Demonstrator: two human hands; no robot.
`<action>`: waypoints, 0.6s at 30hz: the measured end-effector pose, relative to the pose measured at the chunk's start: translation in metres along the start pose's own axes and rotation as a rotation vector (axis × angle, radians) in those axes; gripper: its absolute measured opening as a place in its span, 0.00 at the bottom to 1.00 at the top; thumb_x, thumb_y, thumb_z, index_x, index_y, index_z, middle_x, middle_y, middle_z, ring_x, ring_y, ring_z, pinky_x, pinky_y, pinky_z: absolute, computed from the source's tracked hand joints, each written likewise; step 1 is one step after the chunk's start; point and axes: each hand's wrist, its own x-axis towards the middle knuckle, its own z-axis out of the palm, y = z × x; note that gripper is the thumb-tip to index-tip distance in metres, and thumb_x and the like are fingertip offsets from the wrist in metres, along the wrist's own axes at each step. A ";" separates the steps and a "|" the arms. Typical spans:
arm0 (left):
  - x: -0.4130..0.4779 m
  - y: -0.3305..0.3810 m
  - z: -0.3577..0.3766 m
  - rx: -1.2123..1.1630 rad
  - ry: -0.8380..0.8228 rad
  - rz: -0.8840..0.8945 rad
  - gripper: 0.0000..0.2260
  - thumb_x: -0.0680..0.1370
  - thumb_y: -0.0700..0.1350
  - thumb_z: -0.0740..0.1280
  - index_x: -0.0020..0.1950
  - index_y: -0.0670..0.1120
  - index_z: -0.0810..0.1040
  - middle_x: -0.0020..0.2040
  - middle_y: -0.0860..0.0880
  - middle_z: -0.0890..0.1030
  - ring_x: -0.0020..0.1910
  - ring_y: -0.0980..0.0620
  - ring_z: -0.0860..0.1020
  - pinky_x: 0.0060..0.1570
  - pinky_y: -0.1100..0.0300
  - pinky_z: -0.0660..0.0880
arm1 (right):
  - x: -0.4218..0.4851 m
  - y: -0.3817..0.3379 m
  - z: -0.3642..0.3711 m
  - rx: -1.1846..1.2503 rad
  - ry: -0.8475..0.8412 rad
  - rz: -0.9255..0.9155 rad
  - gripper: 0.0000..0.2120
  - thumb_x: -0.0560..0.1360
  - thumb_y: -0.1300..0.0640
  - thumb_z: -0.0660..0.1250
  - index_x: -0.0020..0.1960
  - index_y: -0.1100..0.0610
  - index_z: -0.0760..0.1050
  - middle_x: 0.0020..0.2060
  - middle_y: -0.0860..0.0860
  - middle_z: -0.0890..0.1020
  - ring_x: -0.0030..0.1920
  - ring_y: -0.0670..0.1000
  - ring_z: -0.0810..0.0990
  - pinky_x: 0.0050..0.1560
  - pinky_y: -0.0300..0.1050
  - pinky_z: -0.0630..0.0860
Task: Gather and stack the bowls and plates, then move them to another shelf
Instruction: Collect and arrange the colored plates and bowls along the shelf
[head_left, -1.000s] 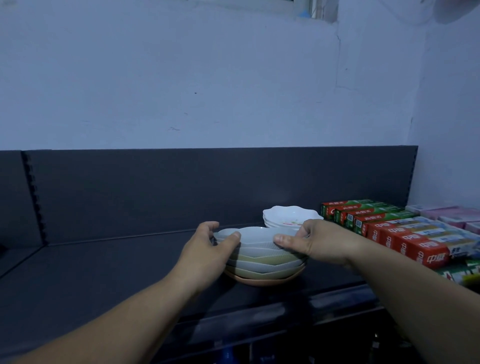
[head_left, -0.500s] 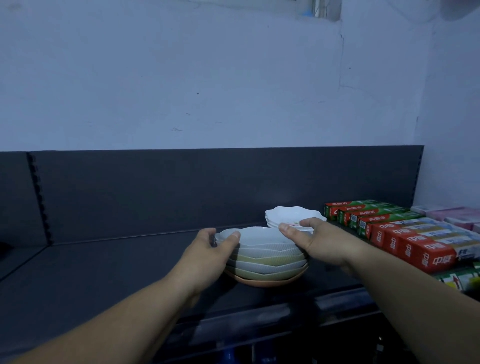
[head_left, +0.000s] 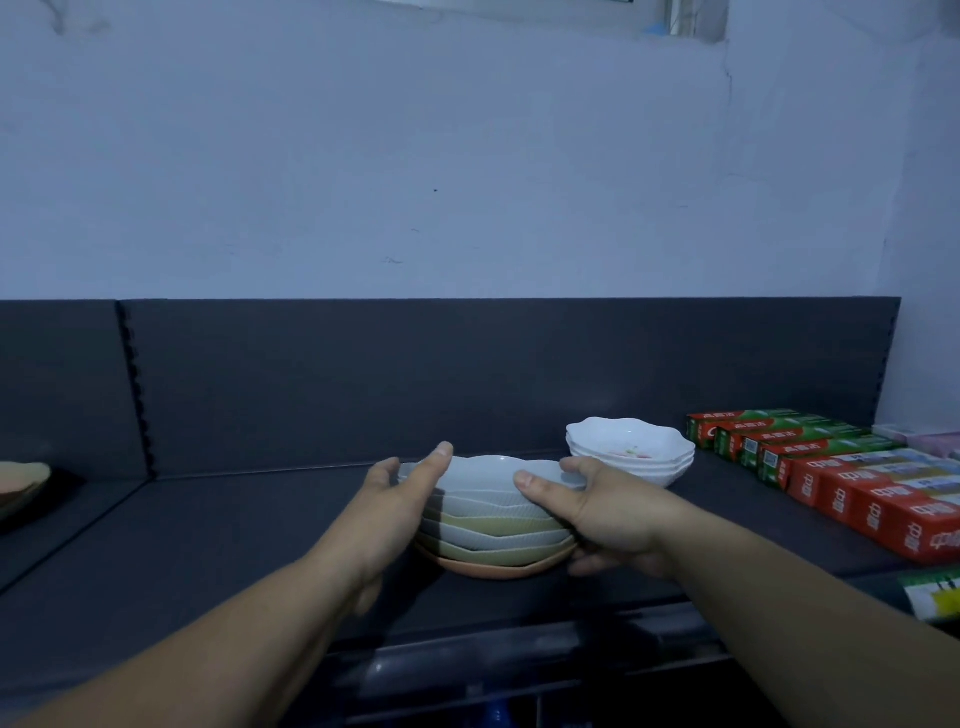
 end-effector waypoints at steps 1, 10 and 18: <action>0.001 -0.001 -0.011 -0.009 0.022 -0.001 0.45 0.64 0.71 0.66 0.75 0.54 0.58 0.70 0.50 0.71 0.66 0.46 0.71 0.66 0.50 0.65 | 0.001 -0.005 0.010 0.002 -0.012 -0.007 0.49 0.65 0.33 0.72 0.78 0.48 0.54 0.67 0.53 0.71 0.59 0.57 0.78 0.45 0.48 0.83; 0.013 -0.005 -0.136 -0.017 0.166 -0.021 0.44 0.64 0.72 0.66 0.73 0.52 0.62 0.69 0.51 0.73 0.66 0.47 0.71 0.61 0.51 0.63 | 0.015 -0.061 0.124 0.007 -0.135 -0.046 0.50 0.64 0.31 0.71 0.78 0.46 0.53 0.67 0.55 0.71 0.56 0.59 0.79 0.48 0.49 0.83; 0.038 0.000 -0.227 0.001 0.160 -0.090 0.46 0.60 0.75 0.65 0.72 0.52 0.65 0.64 0.50 0.76 0.61 0.45 0.74 0.66 0.46 0.63 | 0.022 -0.098 0.212 0.131 -0.180 -0.037 0.49 0.64 0.32 0.72 0.77 0.49 0.56 0.68 0.54 0.70 0.61 0.58 0.76 0.46 0.46 0.83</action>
